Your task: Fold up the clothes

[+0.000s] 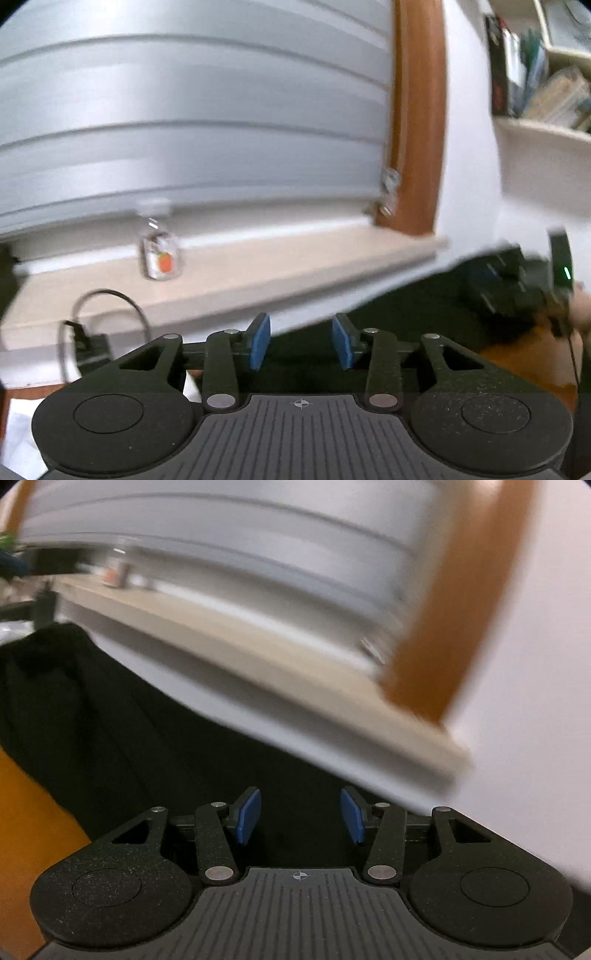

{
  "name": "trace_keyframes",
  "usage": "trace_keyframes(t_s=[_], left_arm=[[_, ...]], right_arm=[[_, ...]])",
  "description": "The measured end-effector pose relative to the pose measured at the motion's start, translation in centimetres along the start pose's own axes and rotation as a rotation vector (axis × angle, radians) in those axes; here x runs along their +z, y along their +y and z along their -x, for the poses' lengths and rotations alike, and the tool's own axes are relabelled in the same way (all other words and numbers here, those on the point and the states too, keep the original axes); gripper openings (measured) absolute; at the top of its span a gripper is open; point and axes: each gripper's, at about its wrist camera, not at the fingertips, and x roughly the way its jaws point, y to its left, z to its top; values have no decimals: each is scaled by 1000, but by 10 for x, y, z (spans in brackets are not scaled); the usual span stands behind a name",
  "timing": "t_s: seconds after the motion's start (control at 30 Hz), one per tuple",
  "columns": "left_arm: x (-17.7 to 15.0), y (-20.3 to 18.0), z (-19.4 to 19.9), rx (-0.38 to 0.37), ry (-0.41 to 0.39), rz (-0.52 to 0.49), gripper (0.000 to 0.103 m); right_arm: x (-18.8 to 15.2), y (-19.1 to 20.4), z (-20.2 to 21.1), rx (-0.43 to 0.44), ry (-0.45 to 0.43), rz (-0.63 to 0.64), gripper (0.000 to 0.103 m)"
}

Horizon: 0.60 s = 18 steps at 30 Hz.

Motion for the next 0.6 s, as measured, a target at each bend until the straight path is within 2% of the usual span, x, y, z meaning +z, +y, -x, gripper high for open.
trace_keyframes(t_s=[0.1,0.17,0.3,0.4,0.53,0.6], left_arm=[[8,-10,-17,-75,34,-12,46],[11,-30,-42,-100,71,-66,49],[11,-74,-117,-183,149,-148,51],[13,-97,-168,-172,153,-235,54],[6,-93,-218,-210,157,-221,56],[-4,-86,-231,-248,195,-197,57]], right_arm=[[-21,-24,5,0,20,-103,48],[-27,-31,7,1,21,-154,49],[-36,-42,7,6,36,-227,50],[-47,-50,0,6,78,-263,50],[-58,-60,-8,32,124,-305,51],[-63,-65,-10,53,142,-329,51]])
